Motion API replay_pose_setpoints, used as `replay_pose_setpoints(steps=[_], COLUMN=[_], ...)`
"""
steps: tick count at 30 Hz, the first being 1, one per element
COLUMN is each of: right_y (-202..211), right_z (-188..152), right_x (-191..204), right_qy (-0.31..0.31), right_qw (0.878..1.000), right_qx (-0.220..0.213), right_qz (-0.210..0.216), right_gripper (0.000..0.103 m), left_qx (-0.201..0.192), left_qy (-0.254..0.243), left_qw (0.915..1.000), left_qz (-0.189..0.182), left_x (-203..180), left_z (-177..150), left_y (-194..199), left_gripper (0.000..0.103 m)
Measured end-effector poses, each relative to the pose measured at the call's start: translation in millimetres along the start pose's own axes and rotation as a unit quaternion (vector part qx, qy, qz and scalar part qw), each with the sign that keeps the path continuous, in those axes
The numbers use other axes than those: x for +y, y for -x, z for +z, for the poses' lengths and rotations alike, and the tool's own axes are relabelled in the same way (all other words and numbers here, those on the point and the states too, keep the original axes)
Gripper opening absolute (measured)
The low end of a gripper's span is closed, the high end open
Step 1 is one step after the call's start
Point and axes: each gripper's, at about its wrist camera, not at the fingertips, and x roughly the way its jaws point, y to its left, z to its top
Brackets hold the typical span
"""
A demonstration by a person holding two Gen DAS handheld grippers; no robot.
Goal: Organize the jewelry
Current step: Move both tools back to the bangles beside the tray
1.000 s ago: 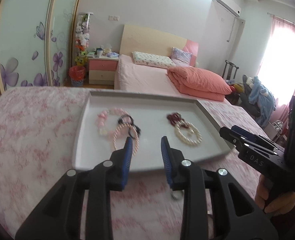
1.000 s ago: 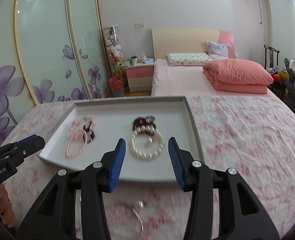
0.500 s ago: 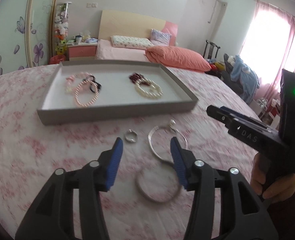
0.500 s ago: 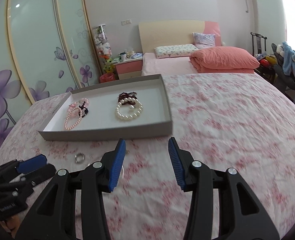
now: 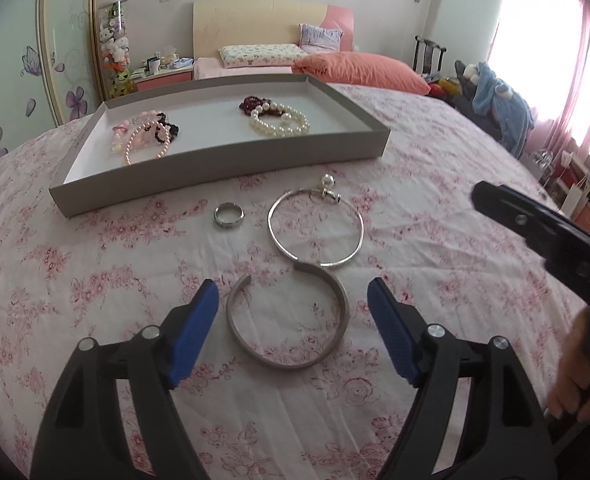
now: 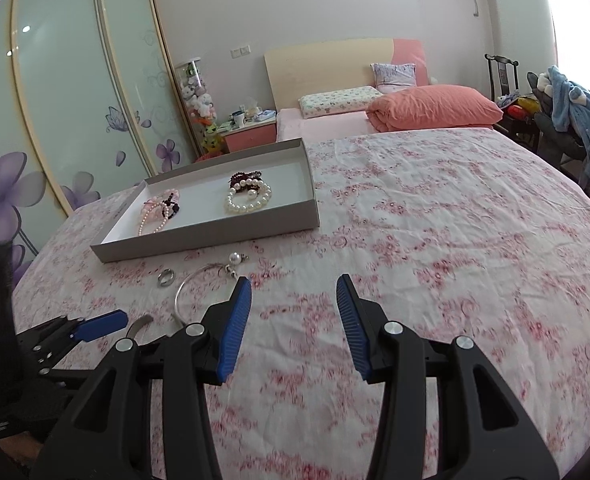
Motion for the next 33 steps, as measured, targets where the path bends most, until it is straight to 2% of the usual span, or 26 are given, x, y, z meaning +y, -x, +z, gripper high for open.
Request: replay_pose_setpoints(steps=[6, 11, 15, 20, 28, 33], right_y=[8, 6, 5, 2, -2, -5], right_z=[-12, -16, -16, -16, -16, -15], right_x=[1, -1, 0, 4, 11, 19], right_qy=[0.001, -0.007, -0.007, -0.004, 0.0, 0.009], right_qw=[1.0, 1.0, 1.0, 1.0, 1.0, 0.999], right_qx=[0.005, 0.014, 0.014, 0.017, 0.024, 0.031], right_qz=[0.004, 0.005, 0.006, 0.008, 0.015, 0.019], right_gripper=[0.046, 0.046, 0.046, 0.046, 0.046, 0.046], left_qx=[0.028, 0.035, 0.032, 0.031, 0.032, 0.031], left_qy=[-0.006, -0.016, -0.013, -0.004, 0.022, 0.053], left_qw=[0.9994, 0.9985, 0.9982, 0.998, 0.9957, 0.9912], left_qz=[0.018, 0.039, 0.049, 0.055, 0.084, 0.117], left_x=[-3, -8, -10, -4, 33, 75], left_z=[0, 0, 1, 3, 0, -1], left_y=[-11, -15, -16, -16, -9, -1], left_gripper=[0.077, 0.076, 0.066, 0.066, 0.066, 0.066])
